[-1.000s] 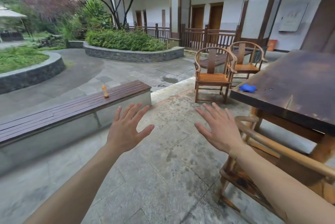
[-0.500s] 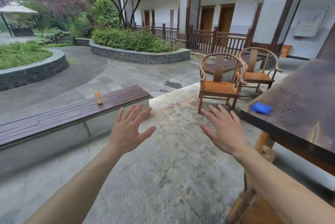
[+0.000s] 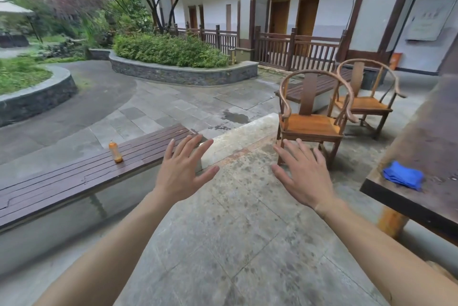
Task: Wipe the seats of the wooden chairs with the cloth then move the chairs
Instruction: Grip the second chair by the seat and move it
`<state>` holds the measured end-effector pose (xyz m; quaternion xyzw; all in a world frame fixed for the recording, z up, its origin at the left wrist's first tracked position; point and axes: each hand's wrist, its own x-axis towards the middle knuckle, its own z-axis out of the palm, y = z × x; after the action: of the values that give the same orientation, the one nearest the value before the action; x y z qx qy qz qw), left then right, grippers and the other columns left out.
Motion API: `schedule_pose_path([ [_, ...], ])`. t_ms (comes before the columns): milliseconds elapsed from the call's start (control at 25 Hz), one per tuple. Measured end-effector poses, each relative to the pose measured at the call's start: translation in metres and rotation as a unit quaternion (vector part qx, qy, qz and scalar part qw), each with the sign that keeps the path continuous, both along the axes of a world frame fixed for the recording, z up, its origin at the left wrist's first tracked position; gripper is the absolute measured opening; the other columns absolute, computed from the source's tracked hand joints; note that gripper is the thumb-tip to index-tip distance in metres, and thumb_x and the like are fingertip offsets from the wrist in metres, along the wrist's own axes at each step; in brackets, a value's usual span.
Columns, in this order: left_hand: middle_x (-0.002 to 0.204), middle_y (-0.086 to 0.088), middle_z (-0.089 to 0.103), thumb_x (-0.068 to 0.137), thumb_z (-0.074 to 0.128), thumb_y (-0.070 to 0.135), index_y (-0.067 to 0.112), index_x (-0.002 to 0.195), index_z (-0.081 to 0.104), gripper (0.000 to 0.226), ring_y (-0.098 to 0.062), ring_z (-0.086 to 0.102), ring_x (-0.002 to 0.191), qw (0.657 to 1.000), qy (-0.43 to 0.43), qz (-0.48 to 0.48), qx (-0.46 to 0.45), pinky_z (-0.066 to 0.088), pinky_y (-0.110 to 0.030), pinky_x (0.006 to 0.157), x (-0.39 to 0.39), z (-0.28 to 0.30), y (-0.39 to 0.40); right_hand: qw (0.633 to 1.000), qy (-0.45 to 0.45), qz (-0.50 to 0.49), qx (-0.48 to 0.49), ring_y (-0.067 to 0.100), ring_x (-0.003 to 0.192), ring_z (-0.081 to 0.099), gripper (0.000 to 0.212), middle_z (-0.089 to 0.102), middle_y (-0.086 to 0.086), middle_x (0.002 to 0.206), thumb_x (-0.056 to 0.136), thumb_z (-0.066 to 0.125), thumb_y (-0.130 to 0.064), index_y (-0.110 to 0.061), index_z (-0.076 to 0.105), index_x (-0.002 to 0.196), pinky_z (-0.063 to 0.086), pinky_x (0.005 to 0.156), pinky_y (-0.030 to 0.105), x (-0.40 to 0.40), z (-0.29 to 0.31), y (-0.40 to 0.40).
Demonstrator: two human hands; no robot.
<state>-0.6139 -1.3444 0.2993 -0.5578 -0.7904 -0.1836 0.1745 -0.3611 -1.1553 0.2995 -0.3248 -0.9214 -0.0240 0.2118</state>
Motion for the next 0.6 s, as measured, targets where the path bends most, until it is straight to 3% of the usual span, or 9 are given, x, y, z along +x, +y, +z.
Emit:
schedule_pose_path([
  [320, 0.161, 0.005, 0.032, 0.090, 0.014, 0.081, 0.041, 0.152, 0.029, 0.076, -0.018, 0.023, 0.151, 1.000, -0.013, -0.013, 0.001, 0.006, -0.049, 0.125, -0.147, -0.008, 0.171, 0.999, -0.019, -0.033, -0.016, 0.019, 0.154, 0.011, 0.068, 0.024, -0.007, 0.164, 0.093, 0.008, -0.070, -0.044, 0.023, 0.153, 0.011, 0.122, 0.053, -0.140, -0.014, 0.150],
  [600, 0.163, 0.006, 0.027, 0.087, 0.010, 0.082, 0.042, 0.154, 0.025, 0.079, -0.018, 0.017, 0.152, 1.000, -0.015, -0.002, -0.003, 0.004, -0.051, 0.124, -0.257, -0.019, 0.361, 1.000, -0.007, -0.023, -0.005, 0.022, 0.153, 0.015, 0.070, 0.030, -0.004, 0.162, 0.092, 0.007, -0.071, -0.043, 0.027, 0.152, 0.012, 0.120, 0.055, -0.256, -0.021, 0.343],
])
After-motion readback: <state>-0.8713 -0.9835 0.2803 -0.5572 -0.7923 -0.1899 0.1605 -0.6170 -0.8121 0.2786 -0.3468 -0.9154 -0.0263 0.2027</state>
